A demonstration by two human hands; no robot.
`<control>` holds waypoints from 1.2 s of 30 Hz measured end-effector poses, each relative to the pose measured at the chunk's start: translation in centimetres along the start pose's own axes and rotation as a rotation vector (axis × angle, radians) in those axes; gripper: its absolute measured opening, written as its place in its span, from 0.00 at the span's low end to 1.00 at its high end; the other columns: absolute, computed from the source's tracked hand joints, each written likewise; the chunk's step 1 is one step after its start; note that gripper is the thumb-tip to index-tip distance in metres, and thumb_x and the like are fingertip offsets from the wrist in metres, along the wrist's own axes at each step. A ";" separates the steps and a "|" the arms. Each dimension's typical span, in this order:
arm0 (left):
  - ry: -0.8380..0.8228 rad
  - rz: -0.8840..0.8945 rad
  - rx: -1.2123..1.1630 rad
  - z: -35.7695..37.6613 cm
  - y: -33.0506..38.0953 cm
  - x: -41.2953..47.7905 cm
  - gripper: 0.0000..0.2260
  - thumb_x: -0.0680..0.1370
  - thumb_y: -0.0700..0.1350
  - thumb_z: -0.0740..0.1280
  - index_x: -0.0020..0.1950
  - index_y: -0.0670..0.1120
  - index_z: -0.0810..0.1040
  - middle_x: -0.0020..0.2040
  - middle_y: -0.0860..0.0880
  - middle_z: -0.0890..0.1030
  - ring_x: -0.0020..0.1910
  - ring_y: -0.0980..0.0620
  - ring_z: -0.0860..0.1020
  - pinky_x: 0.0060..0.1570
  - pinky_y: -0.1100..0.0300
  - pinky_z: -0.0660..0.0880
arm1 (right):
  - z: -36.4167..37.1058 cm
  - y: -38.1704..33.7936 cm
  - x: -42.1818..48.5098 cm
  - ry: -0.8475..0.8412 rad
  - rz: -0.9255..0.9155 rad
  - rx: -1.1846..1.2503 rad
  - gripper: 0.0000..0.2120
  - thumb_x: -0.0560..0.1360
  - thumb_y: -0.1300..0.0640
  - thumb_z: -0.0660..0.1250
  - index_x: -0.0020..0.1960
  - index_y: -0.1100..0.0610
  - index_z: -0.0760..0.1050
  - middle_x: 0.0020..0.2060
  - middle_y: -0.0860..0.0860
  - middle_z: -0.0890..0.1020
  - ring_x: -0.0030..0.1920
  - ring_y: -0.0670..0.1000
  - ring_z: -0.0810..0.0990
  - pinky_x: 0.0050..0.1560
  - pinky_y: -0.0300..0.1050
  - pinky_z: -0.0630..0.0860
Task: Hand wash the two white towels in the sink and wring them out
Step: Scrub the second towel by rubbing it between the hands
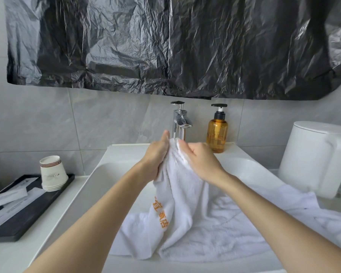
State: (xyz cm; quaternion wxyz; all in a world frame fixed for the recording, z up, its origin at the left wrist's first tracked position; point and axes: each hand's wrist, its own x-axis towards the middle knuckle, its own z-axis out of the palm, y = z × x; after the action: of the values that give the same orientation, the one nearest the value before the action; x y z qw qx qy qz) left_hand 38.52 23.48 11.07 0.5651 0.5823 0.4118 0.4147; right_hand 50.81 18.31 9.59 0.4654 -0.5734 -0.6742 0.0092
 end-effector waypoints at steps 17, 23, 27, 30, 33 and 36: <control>-0.635 -0.012 0.431 -1.7 -1.4 -1.2 0.26 0.68 0.47 0.75 0.64 0.54 0.71 0.58 0.52 0.82 0.57 0.54 0.81 0.60 0.56 0.76 | -7.1 1.1 2.5 0.579 0.415 0.585 0.23 0.82 0.46 0.57 0.32 0.51 0.53 0.19 0.41 0.55 0.21 0.43 0.54 0.23 0.39 0.52; -0.488 0.102 0.573 -1.4 -2.4 -0.5 0.23 0.68 0.42 0.78 0.60 0.49 0.75 0.54 0.47 0.83 0.52 0.51 0.80 0.57 0.54 0.75 | -8.1 2.2 2.8 0.723 0.506 0.658 0.21 0.83 0.47 0.55 0.34 0.52 0.56 0.28 0.47 0.57 0.26 0.43 0.57 0.23 0.36 0.56; -0.324 0.158 0.393 -2.6 -1.7 0.3 0.09 0.73 0.44 0.74 0.52 0.49 0.80 0.50 0.49 0.84 0.49 0.53 0.82 0.56 0.55 0.77 | -8.0 3.0 2.9 0.804 0.434 0.632 0.23 0.83 0.49 0.55 0.32 0.52 0.53 0.26 0.45 0.56 0.25 0.43 0.55 0.26 0.38 0.55; -0.230 0.072 0.110 -3.9 -0.6 0.7 0.04 0.80 0.42 0.66 0.51 0.51 0.77 0.43 0.50 0.83 0.39 0.53 0.81 0.44 0.56 0.77 | -7.8 3.9 3.0 0.774 0.438 0.465 0.24 0.83 0.49 0.56 0.30 0.53 0.53 0.26 0.47 0.57 0.29 0.47 0.56 0.30 0.44 0.55; -0.087 0.051 0.060 -4.5 0.4 0.6 0.10 0.81 0.43 0.63 0.59 0.56 0.74 0.42 0.49 0.79 0.34 0.53 0.76 0.34 0.59 0.70 | -7.4 4.5 2.8 0.620 0.452 0.259 0.26 0.82 0.50 0.57 0.28 0.55 0.54 0.24 0.50 0.59 0.27 0.50 0.57 0.32 0.47 0.54; -0.233 0.132 0.097 -4.5 0.9 -0.5 0.23 0.78 0.44 0.68 0.68 0.63 0.66 0.48 0.47 0.78 0.35 0.56 0.78 0.35 0.63 0.75 | -6.8 4.3 2.7 0.506 0.455 0.147 0.26 0.83 0.50 0.56 0.28 0.56 0.56 0.24 0.50 0.61 0.27 0.50 0.60 0.30 0.48 0.56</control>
State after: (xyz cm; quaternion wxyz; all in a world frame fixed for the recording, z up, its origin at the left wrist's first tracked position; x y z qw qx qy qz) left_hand 34.10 24.45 12.05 0.5516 0.6791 0.3238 0.3602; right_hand 58.70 18.33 12.70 0.6439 -0.6580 -0.3900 0.0189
